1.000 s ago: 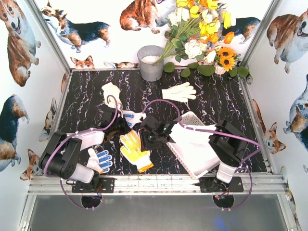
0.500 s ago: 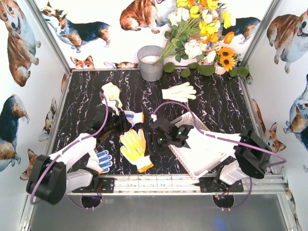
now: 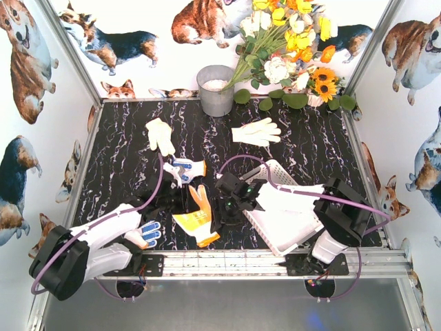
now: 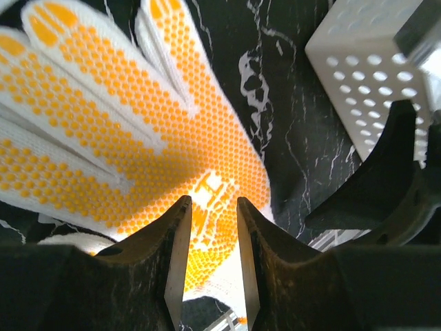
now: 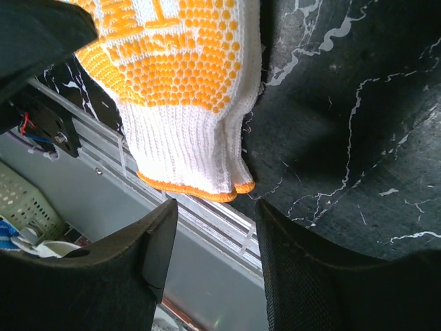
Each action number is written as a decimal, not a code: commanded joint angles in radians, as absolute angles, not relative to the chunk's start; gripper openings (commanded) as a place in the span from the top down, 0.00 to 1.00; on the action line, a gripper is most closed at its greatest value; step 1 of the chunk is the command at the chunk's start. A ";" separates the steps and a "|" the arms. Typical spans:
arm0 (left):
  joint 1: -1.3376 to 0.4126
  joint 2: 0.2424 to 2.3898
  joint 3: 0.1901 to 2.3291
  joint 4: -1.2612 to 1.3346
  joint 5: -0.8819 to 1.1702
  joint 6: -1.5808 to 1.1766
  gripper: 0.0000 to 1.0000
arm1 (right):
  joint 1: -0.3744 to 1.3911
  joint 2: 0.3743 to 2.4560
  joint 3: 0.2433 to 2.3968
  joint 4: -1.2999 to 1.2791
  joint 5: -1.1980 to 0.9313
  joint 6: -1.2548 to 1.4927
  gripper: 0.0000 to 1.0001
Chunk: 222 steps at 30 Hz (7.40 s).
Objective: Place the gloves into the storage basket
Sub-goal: Pair the glove with the glove.
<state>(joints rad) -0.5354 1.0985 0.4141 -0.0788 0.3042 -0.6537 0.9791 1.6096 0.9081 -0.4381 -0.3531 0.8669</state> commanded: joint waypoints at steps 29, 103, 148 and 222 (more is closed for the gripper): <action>-0.579 1.108 0.355 -0.082 0.215 -0.652 0.74 | 0.940 1.715 0.954 -0.424 -0.486 0.876 1.00; -0.671 1.117 0.414 -0.085 -0.092 -0.547 0.83 | 0.934 1.631 0.867 -0.197 -0.559 1.158 1.00; -0.671 0.988 0.278 -0.177 0.404 -0.986 0.41 | 0.960 1.675 0.998 -0.462 -0.396 0.909 0.80; -0.708 1.088 0.281 -0.197 0.270 -0.728 0.85 | 0.944 1.741 1.007 -0.428 -0.549 0.947 1.00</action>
